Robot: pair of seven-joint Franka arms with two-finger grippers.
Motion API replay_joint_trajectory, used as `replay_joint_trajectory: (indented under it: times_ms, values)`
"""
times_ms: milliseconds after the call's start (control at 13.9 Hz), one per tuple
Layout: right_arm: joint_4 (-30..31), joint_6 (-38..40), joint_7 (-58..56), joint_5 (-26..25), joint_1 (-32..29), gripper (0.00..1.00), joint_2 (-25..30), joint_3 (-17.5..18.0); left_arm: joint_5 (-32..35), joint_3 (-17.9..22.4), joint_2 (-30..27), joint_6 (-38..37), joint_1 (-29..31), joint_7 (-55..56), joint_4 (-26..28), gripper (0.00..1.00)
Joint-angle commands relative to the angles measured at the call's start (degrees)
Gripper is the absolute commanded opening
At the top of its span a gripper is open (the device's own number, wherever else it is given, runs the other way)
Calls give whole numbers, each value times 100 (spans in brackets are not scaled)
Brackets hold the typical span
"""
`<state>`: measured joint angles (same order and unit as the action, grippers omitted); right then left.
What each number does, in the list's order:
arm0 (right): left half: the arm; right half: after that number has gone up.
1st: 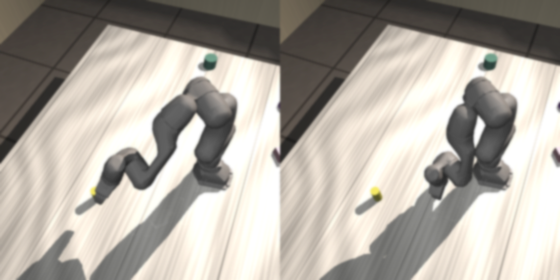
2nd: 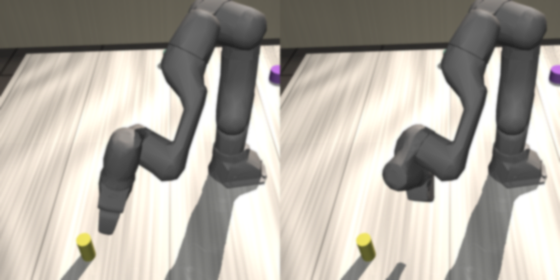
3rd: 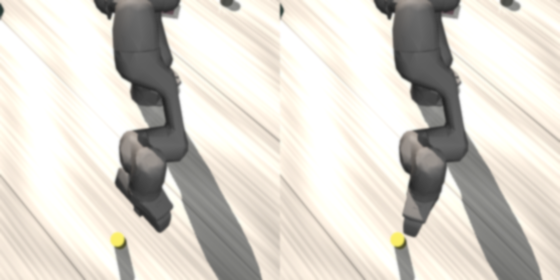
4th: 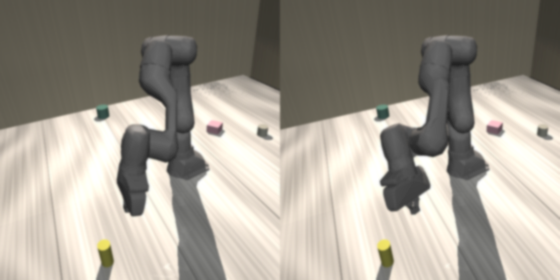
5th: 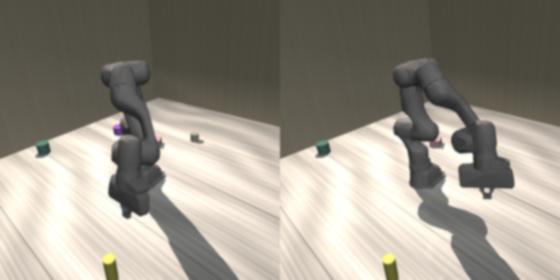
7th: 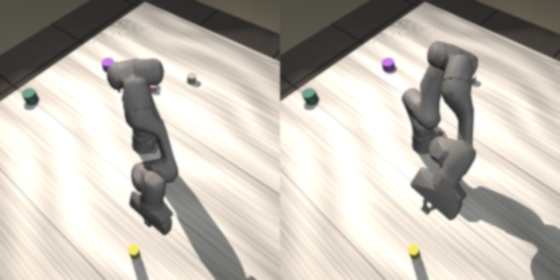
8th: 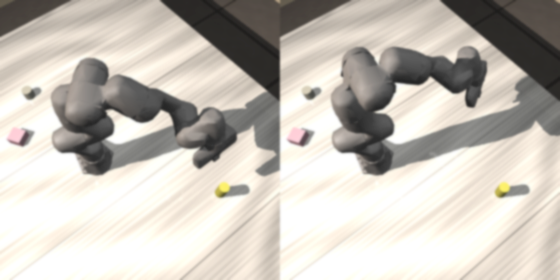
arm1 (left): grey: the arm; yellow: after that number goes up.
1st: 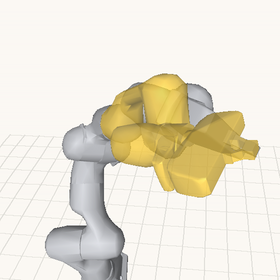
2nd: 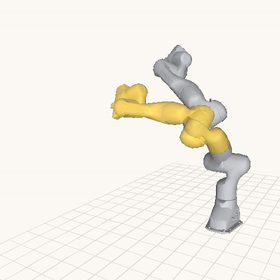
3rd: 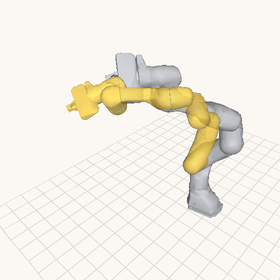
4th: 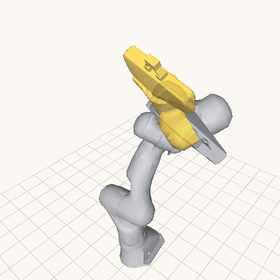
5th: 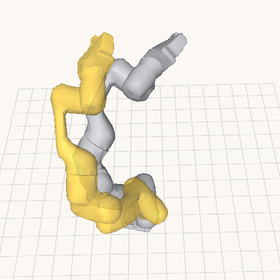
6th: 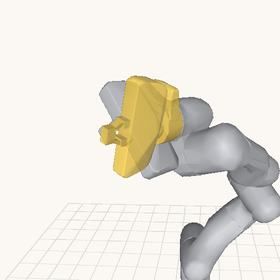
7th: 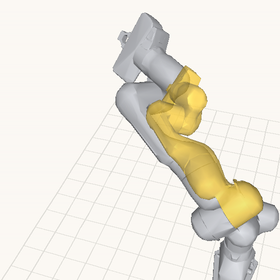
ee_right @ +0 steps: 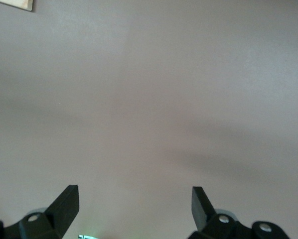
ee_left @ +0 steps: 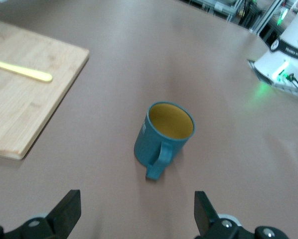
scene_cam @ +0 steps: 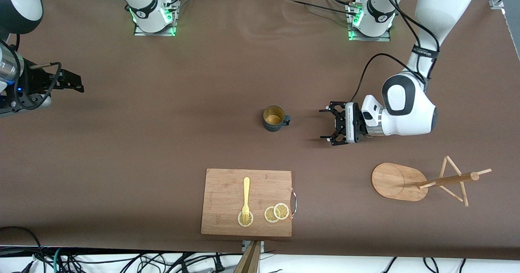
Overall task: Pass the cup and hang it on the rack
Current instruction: 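Grasp the teal mug by its handle with the left gripper and lift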
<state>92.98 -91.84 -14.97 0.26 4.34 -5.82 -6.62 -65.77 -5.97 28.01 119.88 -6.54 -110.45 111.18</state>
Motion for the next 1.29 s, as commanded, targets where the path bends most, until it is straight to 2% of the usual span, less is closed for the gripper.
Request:
replay_joint_trajectory:
  times_ms: [0, 215, 430, 645, 1004, 1219]
  values:
    - [150, 43, 372, -17, -530, 100, 440, 337, -1407, -27, 308, 202, -49, -1694, 492, 100]
    - [159, 9, 320, 9, -740, 100, 494, 337, -2139, -36, 687, 202, -85, -2943, 510, 100]
    - [150, -545, 381, 62, -820, 100, 459, 311, -2553, -202, 837, 202, -93, -3316, 528, 100]
    - [80, -143, 354, 28, -812, 100, 459, 302, -3273, -264, 1223, 211, -251, -4017, 432, 100]
    - [-26, 131, 328, 62, -777, 100, 441, 451, -3433, -343, 1321, 211, -418, -4134, 396, 100]
    - [-26, 122, 363, 71, -777, 100, 432, 469, -3801, -466, 1303, 211, -454, -4493, 466, 100]
